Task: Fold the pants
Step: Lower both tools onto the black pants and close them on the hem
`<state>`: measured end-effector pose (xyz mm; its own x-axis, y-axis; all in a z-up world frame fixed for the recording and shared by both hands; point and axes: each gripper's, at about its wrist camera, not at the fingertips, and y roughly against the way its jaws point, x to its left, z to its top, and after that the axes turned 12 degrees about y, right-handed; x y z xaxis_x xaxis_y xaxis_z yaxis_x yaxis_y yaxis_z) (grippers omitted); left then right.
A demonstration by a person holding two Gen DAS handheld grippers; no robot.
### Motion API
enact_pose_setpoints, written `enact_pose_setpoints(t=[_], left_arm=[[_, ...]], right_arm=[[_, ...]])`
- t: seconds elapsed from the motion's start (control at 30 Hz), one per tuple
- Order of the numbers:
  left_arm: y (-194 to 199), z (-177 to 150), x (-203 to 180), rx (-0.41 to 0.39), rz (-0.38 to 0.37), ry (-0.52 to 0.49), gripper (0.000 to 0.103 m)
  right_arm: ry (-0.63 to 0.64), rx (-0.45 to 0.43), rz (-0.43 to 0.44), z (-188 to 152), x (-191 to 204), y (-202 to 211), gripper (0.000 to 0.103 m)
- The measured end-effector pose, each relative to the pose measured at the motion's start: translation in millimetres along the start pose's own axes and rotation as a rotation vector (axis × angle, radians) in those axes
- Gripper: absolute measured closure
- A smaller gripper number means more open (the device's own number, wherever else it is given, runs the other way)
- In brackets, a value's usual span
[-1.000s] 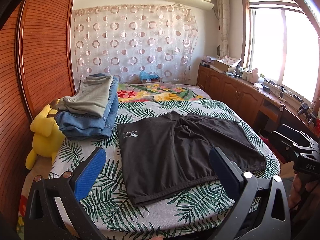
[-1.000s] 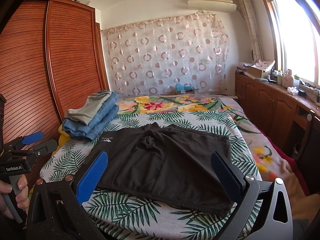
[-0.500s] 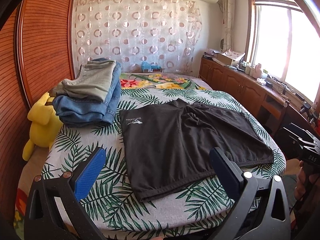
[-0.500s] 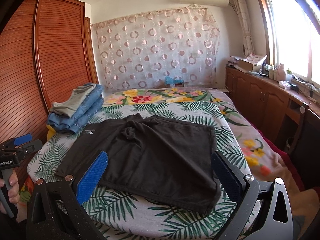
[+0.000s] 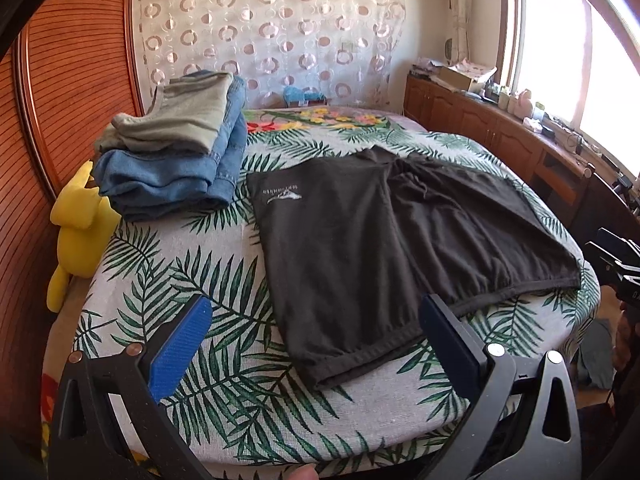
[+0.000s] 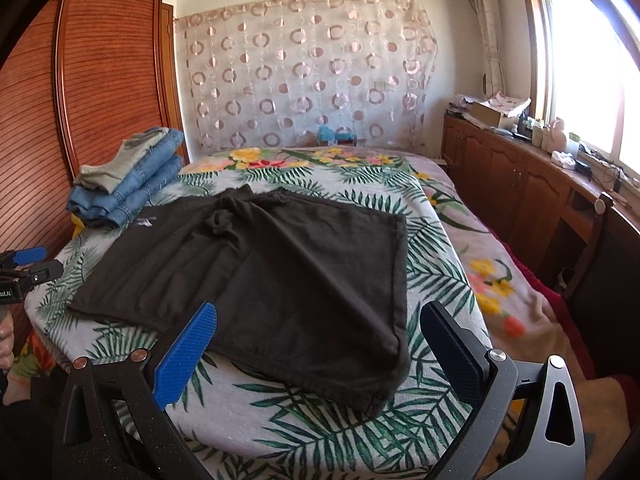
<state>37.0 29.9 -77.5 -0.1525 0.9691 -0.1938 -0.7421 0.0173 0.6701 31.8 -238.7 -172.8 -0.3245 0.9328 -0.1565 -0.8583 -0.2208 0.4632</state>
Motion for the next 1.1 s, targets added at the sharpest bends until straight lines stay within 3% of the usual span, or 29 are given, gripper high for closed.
enact_pose_setpoints(t=[0.17,0.33,0.47,0.57,0.93,1.03,1.1], left_arm=[[-8.3,-5.9,8.6,0.026,-0.012,0.011,0.0],[-16.6,-12.4,16.5,0.083,-0.049,0.028,0.01],[-20.1,-19.2,21.6,0.118,-0.083,0.04,0.037],[-20.0,-24.4,23.2,0.131,-0.11,0.051,0.051],[-23.1,-32.9,18.9,0.132,-0.08,0.021,0.055],[-21.4,-34.4,18.5,0.131,-0.088,0.014,0.068],[-21.7,-34.1,18.7,0.132,-0.096,0.012,0.072]], right_arm=[[-0.011,0.043,-0.006,-1.1,-4.0,1.6,0.002],[-0.019,0.073,-0.018,-0.2,-5.5,6.1,0.002],[-0.028,0.09,-0.017,-0.4,-5.2,10.3,0.002],[-0.043,0.098,-0.013,-1.4,-5.0,8.9,0.002],[-0.078,0.134,-0.018,-7.7,-11.8,15.5,0.005],[-0.081,0.138,-0.011,-9.3,-14.5,15.9,0.009],[-0.074,0.145,0.007,-9.7,-12.9,18.3,0.018]])
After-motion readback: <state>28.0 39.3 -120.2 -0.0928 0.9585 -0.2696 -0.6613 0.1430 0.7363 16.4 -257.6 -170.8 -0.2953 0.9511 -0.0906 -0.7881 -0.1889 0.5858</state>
